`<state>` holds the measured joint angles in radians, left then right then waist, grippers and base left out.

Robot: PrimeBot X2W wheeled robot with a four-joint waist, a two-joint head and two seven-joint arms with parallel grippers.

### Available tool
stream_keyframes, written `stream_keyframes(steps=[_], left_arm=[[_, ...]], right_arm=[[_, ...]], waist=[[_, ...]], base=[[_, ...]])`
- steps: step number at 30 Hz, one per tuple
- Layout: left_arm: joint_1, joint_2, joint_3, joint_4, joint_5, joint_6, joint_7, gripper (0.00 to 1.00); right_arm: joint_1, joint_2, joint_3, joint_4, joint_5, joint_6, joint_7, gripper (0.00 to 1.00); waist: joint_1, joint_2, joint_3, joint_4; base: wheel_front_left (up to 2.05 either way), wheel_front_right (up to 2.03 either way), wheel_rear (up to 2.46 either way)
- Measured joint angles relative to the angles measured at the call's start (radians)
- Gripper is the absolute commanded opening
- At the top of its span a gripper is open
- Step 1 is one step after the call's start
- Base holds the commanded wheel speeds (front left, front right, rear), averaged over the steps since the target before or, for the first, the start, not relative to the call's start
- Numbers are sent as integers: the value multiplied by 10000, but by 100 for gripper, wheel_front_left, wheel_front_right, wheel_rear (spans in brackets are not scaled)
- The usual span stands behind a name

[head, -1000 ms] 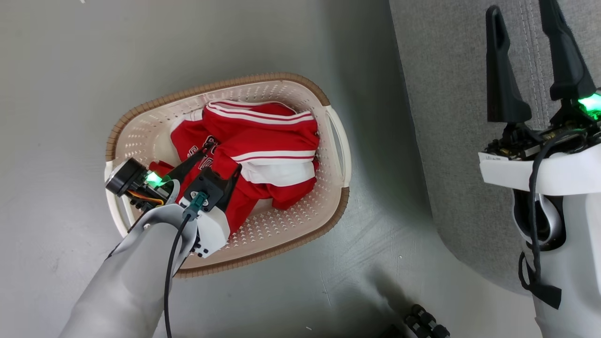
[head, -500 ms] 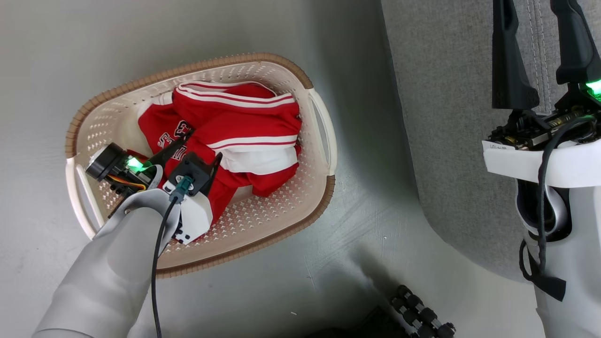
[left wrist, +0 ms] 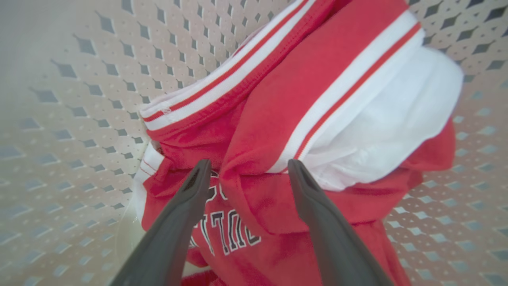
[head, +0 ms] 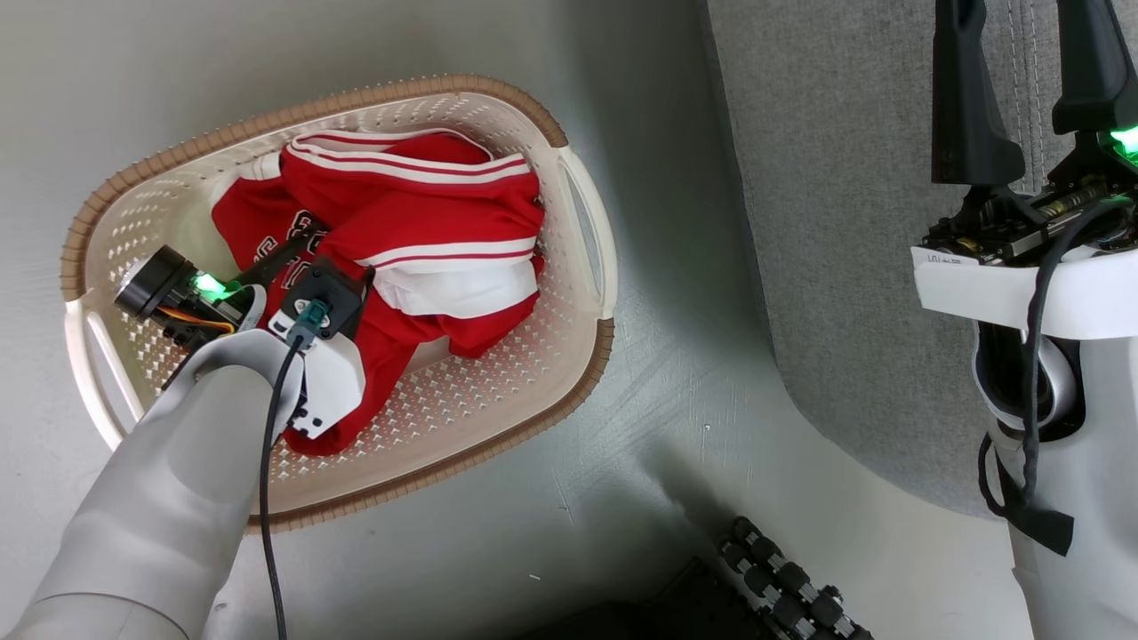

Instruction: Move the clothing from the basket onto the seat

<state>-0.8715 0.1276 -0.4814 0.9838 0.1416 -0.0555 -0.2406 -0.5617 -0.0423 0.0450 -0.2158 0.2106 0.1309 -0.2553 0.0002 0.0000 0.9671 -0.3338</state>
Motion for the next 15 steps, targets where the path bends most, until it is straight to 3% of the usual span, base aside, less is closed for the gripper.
stream_keyframes(steps=[5, 6, 7, 8, 9, 10, 15], left_arm=[[-178, 6, 52, 305, -2, 4, 123, 100], [-217, 15, 61, 357, -2, 6, 127, 91], [-242, 19, 82, 385, -2, 8, 150, 66], [-246, 15, 94, 408, -2, 17, 150, 47], [-246, 12, 98, 447, -2, 38, 150, 35], [-246, -4, 84, 543, -2, 44, 148, 0], [-253, -81, 12, 677, -2, 29, 146, 0]], right_arm=[[-7, 2, 15, 4, 86, 0, 0, 100], [-10, 2, 15, 8, 115, 0, 0, 100], [-13, 2, 15, 10, 146, 0, 0, 100], [-24, 2, 19, 10, 173, 0, 0, 100], [-46, 2, 21, 15, 173, 0, 0, 100], [-149, 2, 25, 35, 173, 0, 0, 100], [-209, 2, -31, 58, 173, 0, 0, 100]], waist=[[-1, 0, 137, -112], [0, 0, 157, -133], [-1, 0, 174, -154], [0, 0, 189, -175], [-1, 0, 199, -195], [-1, 0, 206, -234], [-1, 0, 176, -279]], base=[[0, 0, 0], [0, 0, 0], [0, 0, 0], [0, 0, 0], [0, 0, 0], [0, 0, 0], [0, 0, 0]])
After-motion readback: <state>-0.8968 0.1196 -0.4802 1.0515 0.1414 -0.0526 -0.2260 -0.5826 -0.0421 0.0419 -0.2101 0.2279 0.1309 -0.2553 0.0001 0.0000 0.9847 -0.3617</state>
